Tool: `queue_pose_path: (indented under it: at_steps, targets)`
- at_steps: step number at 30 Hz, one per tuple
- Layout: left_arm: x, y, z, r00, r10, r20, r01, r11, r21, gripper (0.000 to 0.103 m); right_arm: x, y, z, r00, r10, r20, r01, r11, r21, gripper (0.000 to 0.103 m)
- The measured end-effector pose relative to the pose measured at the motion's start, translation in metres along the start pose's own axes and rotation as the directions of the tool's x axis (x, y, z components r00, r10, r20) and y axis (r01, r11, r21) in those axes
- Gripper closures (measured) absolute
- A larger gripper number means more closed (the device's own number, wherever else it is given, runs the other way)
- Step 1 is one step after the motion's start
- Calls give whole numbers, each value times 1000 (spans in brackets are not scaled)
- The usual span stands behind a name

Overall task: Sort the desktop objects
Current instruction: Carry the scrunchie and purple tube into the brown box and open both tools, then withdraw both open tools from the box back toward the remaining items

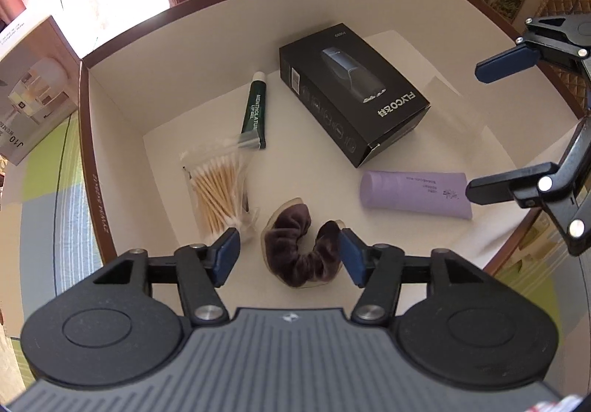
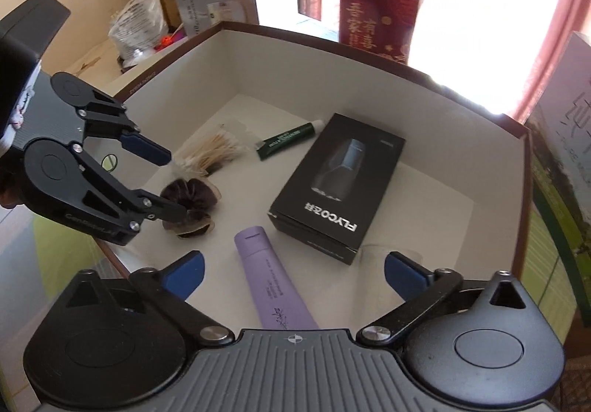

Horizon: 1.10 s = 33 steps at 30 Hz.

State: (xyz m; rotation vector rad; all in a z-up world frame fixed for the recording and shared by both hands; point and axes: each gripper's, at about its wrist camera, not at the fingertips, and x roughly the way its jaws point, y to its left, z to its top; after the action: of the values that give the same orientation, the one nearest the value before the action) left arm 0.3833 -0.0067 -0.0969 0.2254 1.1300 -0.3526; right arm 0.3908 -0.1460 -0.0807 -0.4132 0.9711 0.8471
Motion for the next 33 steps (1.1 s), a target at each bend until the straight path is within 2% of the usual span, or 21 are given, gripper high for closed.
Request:
queue_pose_path:
  at_steps: [7,10,26,33]
  targets:
    - [-12,-1,-1,1000,-2,20,2,1000,-14,39,-16,-2,-6,1000,-23,21,22,999,40,2]
    - [-18,-2,-1,999,18,32,-18,1000,-15,28,-24,-2,-9,999,-37,39,35,998,57,2]
    - [-63,-4,-11,994,31,100,-26,998,-55,26,-68,9,-28,988,-91,127,68,982,175,2]
    - [-88,-10,-21,987,41,154,-32,997,-63,25,-89,23,-37,979,-129,158,93,971,219,2]
